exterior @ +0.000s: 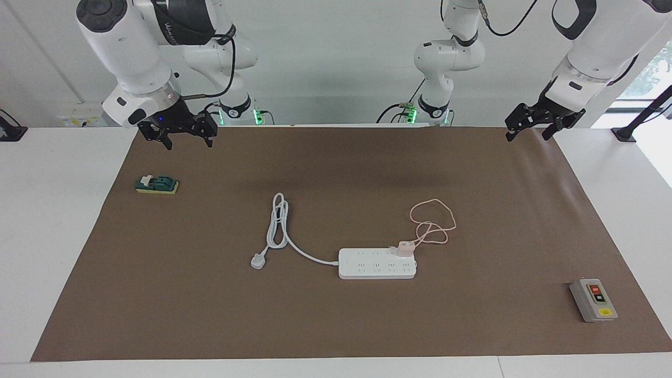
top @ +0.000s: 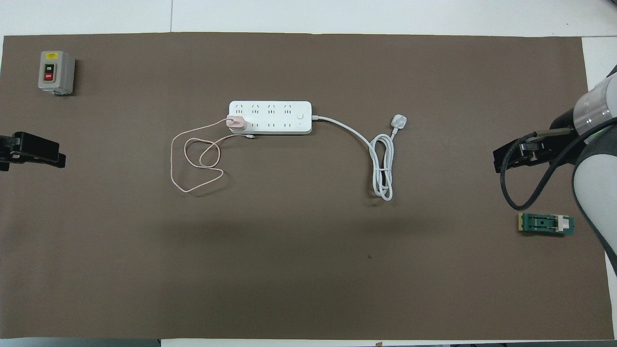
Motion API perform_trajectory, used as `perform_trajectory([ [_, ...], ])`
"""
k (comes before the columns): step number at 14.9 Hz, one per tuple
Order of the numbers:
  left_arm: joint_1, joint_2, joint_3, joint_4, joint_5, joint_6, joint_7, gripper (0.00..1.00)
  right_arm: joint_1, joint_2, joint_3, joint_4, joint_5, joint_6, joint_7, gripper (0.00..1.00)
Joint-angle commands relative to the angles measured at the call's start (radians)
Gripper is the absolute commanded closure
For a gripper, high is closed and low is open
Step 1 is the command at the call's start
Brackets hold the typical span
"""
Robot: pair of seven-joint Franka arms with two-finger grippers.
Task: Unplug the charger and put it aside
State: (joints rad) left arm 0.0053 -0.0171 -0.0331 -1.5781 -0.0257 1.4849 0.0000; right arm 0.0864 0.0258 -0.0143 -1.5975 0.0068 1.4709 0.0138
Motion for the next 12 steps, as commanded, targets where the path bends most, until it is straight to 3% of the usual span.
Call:
perform_trajectory([
  [1, 0.002, -0.024, 0.002, -0.025, -0.010, 0.003, 0.005, 0.00, -0.027, 0.011, 0.019, 0.022, 0.001, -0.047, -0.029, 0.00],
  [9, 0.002, -0.024, 0.002, -0.025, -0.010, 0.003, 0.005, 0.00, -0.040, 0.052, 0.014, 0.096, 0.044, -0.032, -0.019, 0.00],
  [12, 0.002, -0.024, 0.002, -0.025, -0.010, 0.003, 0.003, 0.00, -0.040, 0.052, 0.074, 0.097, 0.065, 0.000, 0.244, 0.00],
])
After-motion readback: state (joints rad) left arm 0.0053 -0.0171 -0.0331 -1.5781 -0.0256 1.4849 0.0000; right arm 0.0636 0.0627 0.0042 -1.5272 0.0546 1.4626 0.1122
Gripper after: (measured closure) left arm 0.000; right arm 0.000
